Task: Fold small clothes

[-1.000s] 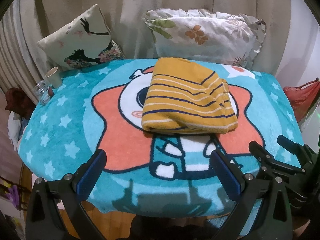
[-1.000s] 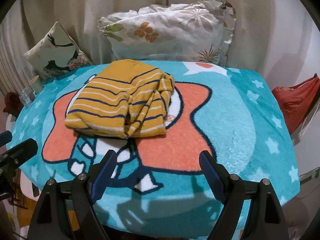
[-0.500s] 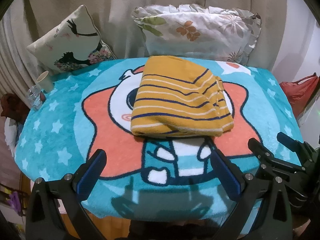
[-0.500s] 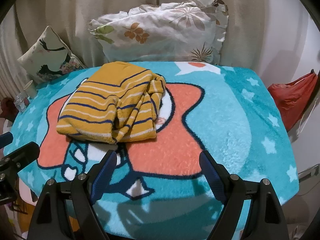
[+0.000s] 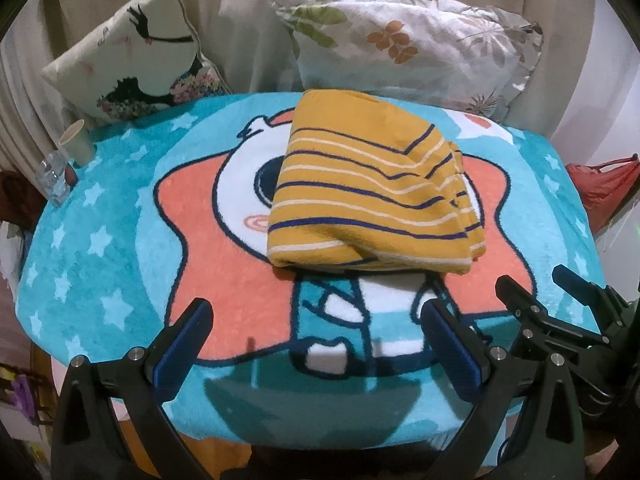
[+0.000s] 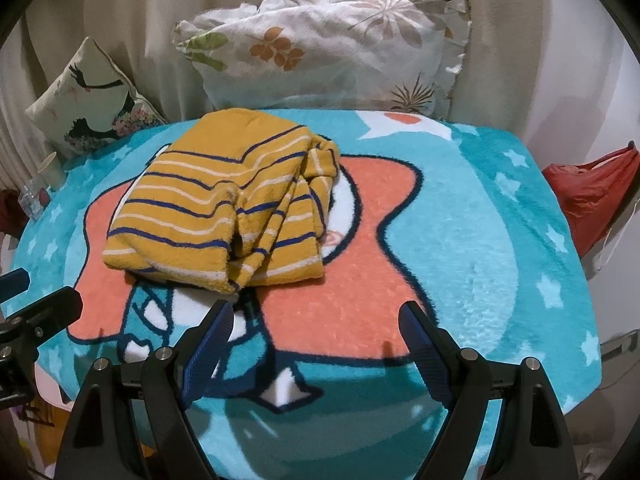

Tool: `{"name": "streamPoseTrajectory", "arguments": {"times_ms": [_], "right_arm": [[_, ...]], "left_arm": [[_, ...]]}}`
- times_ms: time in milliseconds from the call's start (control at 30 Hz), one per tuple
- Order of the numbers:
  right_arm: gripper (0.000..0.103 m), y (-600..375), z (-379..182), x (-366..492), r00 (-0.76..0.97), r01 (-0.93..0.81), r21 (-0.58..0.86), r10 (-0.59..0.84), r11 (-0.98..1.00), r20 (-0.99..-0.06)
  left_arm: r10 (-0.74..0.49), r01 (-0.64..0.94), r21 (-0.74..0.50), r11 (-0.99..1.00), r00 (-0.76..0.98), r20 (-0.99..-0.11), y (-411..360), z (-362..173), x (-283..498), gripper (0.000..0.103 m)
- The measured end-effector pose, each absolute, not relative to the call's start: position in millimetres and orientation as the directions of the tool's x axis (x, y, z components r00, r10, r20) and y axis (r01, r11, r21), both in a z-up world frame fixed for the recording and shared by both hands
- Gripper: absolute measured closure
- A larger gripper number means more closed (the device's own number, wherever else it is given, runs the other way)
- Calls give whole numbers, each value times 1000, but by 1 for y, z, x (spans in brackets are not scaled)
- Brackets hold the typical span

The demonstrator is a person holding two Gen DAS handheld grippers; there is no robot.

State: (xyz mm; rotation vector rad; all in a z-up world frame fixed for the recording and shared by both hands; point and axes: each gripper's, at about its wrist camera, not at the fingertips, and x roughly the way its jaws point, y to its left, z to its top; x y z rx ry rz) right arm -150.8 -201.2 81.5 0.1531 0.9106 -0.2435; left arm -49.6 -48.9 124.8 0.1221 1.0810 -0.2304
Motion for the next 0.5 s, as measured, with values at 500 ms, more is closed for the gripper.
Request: {"name": "streamPoseTrajectory", "arguments": {"times_ms": [500], "right_arm": [[15, -182, 72, -105, 546, 327, 6, -184, 945, -817]], "left_arm": [[-166, 328, -34, 944, 384, -908, -34, 110, 4, 0]]}}
